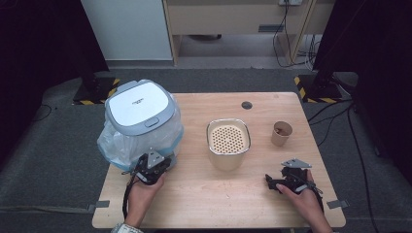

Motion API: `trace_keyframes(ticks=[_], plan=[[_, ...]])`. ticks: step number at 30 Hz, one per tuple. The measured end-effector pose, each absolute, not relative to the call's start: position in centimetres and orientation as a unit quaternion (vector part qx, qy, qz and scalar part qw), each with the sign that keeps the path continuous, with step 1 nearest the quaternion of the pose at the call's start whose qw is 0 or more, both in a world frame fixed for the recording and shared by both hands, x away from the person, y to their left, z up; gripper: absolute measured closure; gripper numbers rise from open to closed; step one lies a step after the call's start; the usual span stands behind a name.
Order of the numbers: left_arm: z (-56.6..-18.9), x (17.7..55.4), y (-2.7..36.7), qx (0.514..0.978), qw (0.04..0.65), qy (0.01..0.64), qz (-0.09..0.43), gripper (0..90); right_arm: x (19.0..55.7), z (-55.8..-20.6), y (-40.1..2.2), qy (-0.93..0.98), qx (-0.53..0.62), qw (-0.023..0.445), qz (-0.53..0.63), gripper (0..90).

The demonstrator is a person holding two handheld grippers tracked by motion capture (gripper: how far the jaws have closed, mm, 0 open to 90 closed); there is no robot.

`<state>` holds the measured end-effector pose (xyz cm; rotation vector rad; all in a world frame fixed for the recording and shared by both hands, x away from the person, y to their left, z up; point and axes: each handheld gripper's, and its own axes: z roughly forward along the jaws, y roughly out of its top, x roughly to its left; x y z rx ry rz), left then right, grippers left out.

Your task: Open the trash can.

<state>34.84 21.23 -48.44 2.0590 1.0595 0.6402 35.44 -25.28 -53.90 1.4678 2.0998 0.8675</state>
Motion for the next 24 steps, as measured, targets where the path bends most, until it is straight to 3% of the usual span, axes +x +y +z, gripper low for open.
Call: trace_keyframes(ticks=[9,24], plan=[[-49.7,35.3,20.9,0.811,0.322,0.403,0.275,89.3,35.4,-53.9,-25.3,0.758,0.530,0.216,0.313,0.6],[-50.6,35.6,20.6,0.811,0.313,0.406,0.281,89.3,35.4,-53.9,-25.3,0.758,0.530,0.216,0.313,0.6]])
